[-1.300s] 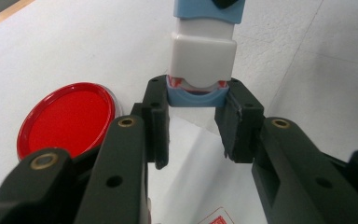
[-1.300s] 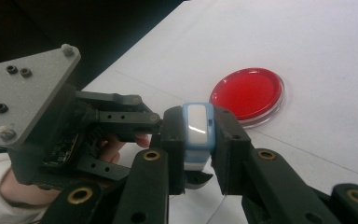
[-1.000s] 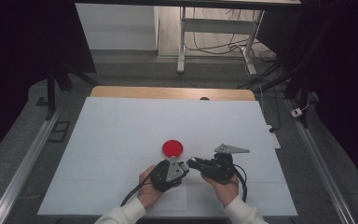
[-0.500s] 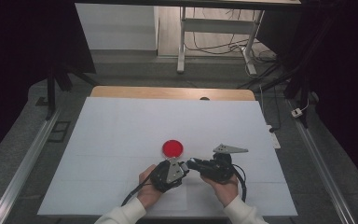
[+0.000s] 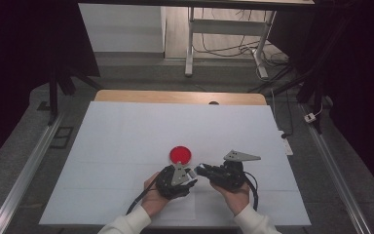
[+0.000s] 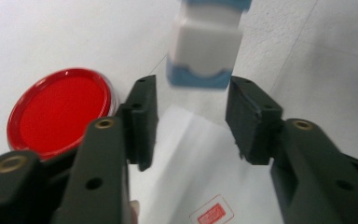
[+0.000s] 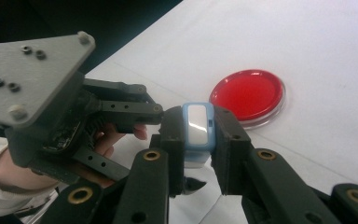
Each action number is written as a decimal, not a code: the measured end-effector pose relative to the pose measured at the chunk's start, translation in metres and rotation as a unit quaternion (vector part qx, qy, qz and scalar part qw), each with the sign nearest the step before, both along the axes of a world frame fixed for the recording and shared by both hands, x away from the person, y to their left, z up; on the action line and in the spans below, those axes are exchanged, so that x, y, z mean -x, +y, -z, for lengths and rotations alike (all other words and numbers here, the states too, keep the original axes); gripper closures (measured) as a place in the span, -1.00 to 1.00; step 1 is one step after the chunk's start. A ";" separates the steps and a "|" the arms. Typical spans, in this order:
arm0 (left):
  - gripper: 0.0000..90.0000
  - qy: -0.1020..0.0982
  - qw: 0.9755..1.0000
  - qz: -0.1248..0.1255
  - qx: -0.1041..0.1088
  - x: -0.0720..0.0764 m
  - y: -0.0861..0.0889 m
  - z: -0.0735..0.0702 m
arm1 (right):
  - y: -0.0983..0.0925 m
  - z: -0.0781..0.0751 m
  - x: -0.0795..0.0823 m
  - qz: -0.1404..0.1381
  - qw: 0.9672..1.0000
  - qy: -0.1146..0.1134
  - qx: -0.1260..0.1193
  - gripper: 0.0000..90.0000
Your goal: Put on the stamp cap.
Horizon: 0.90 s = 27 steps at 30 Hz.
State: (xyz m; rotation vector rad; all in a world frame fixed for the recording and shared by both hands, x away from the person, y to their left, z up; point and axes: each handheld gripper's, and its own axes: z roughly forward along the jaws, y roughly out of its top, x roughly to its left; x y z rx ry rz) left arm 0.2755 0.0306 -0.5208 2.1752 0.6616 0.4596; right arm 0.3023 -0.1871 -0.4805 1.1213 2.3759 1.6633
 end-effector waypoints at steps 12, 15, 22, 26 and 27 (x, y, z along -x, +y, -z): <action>0.01 0.032 0.999 -0.004 0.020 0.011 0.034 -0.009 | -0.006 -0.003 -0.001 -0.001 1.000 -0.018 -0.006 0.67; 0.01 0.036 0.999 -0.009 0.025 0.014 0.047 -0.012 | -0.006 -0.005 -0.001 -0.002 1.000 -0.028 -0.002 0.67; 0.00 0.042 0.998 -0.029 0.042 0.019 0.075 -0.017 | -0.007 -0.006 -0.001 -0.003 0.999 -0.041 0.007 0.67; -0.02 0.050 0.997 -0.040 0.048 0.021 0.091 -0.017 | -0.008 -0.006 -0.002 -0.001 0.999 -0.047 0.012 0.67; -0.03 0.052 0.996 -0.045 0.050 0.022 0.095 -0.017 | -0.008 -0.006 -0.002 0.000 0.999 -0.047 0.012 0.67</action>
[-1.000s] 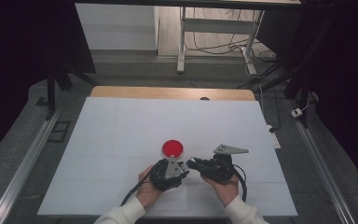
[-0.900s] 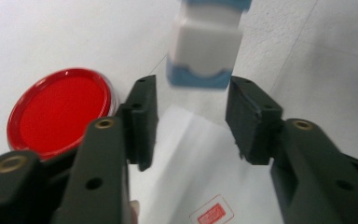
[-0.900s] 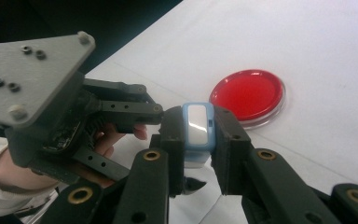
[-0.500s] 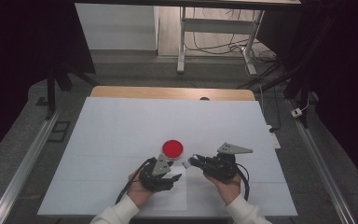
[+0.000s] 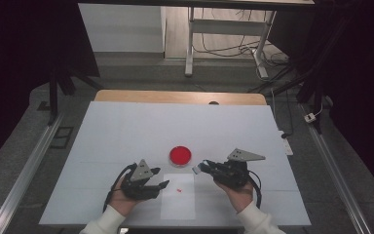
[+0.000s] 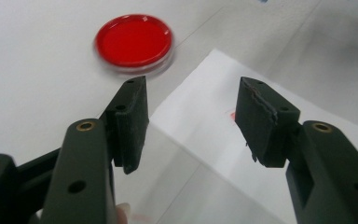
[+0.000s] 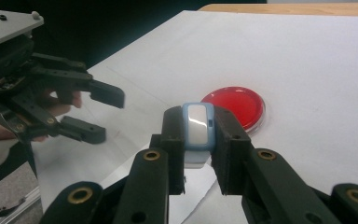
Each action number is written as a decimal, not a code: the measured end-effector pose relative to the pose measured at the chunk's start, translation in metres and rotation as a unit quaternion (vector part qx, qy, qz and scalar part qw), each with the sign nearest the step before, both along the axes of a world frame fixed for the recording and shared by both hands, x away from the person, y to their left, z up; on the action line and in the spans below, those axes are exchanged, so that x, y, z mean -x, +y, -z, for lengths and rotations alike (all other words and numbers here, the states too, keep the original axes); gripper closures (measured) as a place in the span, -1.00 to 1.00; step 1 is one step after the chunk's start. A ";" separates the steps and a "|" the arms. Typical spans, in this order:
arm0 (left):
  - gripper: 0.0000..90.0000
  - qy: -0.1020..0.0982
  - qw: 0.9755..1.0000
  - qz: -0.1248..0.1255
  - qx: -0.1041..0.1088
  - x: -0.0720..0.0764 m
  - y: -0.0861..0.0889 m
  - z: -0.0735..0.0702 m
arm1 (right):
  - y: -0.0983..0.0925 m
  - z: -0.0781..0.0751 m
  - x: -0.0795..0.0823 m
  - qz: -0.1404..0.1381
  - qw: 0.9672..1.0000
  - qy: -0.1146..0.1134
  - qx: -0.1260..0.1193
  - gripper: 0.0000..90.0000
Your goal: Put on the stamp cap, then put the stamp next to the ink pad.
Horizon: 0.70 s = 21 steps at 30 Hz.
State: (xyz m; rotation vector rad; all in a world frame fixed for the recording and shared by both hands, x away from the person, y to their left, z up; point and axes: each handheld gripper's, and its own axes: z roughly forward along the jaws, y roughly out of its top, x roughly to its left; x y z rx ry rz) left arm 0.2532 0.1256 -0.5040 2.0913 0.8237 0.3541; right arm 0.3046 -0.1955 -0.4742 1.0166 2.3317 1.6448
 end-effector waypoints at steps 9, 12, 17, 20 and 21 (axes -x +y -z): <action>-0.06 0.006 0.999 -0.030 0.010 0.011 0.033 0.001 | -0.004 -0.002 -0.003 0.009 1.000 -0.013 0.013 0.67; -0.06 0.009 0.999 -0.039 0.012 0.015 0.044 0.002 | -0.004 -0.001 -0.005 0.012 0.999 -0.021 0.022 0.67; -0.09 0.015 0.998 -0.055 0.013 0.020 0.062 0.005 | -0.004 -0.001 -0.009 0.014 0.998 -0.034 0.043 0.67; -0.10 0.020 0.998 -0.065 0.013 0.022 0.071 0.007 | -0.002 0.000 -0.014 0.015 0.998 -0.040 0.055 0.67; -0.10 0.020 0.997 -0.068 0.013 0.023 0.073 0.008 | -0.001 0.000 -0.015 0.015 0.997 -0.042 0.059 0.67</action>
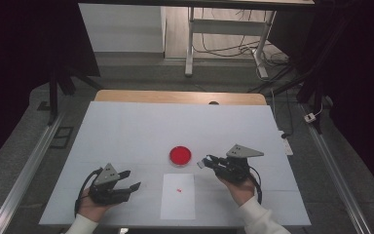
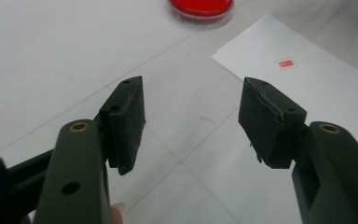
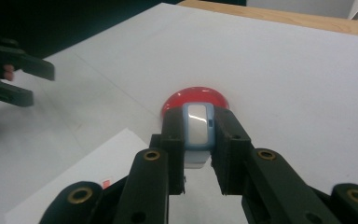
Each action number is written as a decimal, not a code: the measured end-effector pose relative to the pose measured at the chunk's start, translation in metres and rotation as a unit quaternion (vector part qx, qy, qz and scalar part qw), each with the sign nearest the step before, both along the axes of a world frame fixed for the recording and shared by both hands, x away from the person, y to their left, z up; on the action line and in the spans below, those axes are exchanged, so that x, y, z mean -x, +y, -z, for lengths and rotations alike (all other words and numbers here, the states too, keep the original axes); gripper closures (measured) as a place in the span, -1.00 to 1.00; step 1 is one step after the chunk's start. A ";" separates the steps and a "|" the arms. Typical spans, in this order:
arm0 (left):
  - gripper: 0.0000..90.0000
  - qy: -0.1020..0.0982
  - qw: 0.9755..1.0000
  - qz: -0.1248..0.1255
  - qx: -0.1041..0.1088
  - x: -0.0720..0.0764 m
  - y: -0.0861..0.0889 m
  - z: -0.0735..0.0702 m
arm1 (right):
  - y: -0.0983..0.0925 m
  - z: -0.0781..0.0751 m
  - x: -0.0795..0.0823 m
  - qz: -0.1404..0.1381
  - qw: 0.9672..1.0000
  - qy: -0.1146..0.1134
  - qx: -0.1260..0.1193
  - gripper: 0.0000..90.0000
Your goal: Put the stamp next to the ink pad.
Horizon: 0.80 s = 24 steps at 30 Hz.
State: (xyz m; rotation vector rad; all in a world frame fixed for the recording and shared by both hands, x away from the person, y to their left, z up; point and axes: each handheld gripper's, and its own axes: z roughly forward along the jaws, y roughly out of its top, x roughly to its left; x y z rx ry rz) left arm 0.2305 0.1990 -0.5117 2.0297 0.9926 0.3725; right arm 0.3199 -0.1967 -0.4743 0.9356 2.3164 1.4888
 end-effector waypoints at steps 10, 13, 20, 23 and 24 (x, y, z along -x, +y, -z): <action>-0.11 0.008 1.000 -0.019 -0.001 0.004 0.014 0.005 | 0.014 0.006 -0.024 0.004 0.999 -0.007 0.041 0.67; -0.11 0.009 1.000 -0.020 -0.002 0.004 0.014 0.005 | 0.019 0.007 -0.033 0.007 0.998 -0.010 0.057 0.67; -0.13 0.012 1.000 -0.023 -0.005 0.004 0.015 0.007 | 0.032 0.011 -0.051 0.015 0.996 -0.002 0.090 0.67; -0.13 0.012 1.000 -0.023 -0.006 0.004 0.015 0.007 | 0.036 0.014 -0.057 0.021 0.993 -0.007 0.116 0.67; -0.13 0.012 1.000 -0.023 -0.005 0.004 0.015 0.007 | 0.037 0.016 -0.059 0.024 0.992 -0.008 0.120 0.67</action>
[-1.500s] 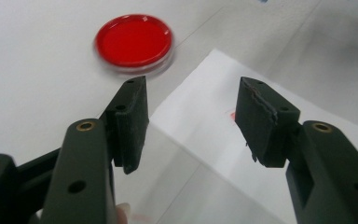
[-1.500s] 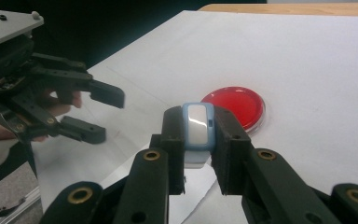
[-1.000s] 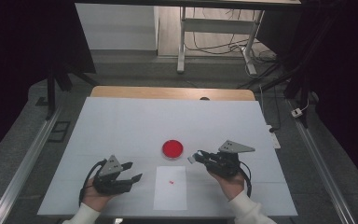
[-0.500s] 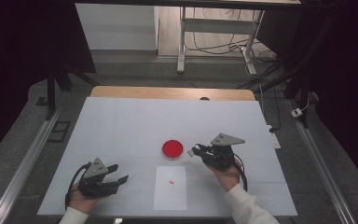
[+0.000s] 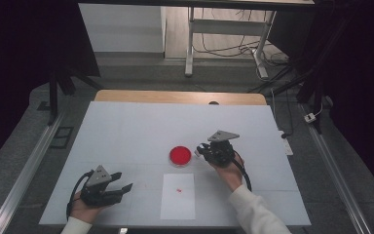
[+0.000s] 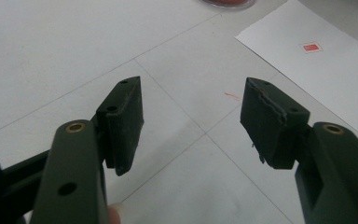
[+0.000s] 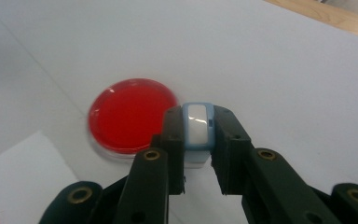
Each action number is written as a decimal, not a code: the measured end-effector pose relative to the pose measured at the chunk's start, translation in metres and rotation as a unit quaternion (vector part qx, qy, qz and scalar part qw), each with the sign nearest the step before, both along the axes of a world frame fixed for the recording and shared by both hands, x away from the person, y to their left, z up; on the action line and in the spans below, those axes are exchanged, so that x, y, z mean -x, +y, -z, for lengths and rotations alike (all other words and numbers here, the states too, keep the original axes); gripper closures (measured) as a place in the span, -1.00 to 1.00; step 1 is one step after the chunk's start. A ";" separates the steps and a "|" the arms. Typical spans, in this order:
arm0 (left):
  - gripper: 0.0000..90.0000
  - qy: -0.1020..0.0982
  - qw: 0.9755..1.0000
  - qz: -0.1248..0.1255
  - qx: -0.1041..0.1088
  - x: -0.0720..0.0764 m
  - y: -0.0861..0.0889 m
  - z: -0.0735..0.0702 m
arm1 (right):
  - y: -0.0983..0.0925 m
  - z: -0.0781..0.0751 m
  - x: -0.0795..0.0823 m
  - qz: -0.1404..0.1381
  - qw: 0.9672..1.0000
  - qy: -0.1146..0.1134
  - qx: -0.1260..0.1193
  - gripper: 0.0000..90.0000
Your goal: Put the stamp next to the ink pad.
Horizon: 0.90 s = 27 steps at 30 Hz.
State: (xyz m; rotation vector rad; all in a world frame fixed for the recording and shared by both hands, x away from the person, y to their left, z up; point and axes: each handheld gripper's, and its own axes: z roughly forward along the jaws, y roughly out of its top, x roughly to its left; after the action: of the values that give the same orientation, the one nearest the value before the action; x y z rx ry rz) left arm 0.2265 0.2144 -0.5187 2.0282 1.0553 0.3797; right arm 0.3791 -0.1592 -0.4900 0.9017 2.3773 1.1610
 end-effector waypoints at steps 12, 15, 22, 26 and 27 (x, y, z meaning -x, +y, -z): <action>-0.14 0.002 1.000 0.000 0.000 -0.001 0.000 0.001 | 0.005 0.011 -0.014 0.007 1.000 0.012 0.019 0.66; -0.14 0.002 1.000 0.000 0.000 -0.001 0.000 0.001 | 0.005 0.011 -0.013 0.004 1.000 0.008 0.015 0.57; -0.14 0.002 1.000 0.000 0.001 -0.003 0.000 0.002 | -0.008 0.000 -0.003 0.000 1.000 -0.021 -0.017 0.17; -0.14 0.001 1.000 0.000 0.002 -0.005 0.001 0.002 | -0.028 -0.004 0.011 0.002 0.999 -0.031 -0.035 0.09; -0.14 0.001 1.000 0.001 0.002 -0.005 0.001 0.002 | -0.034 -0.004 0.016 0.005 0.999 -0.037 -0.039 0.08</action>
State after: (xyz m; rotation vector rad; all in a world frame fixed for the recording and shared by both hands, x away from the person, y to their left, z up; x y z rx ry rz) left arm 0.2318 0.2150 -0.5210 2.0269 1.0544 0.3750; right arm 0.3632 -0.1932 -0.4857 0.8800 2.2804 1.2694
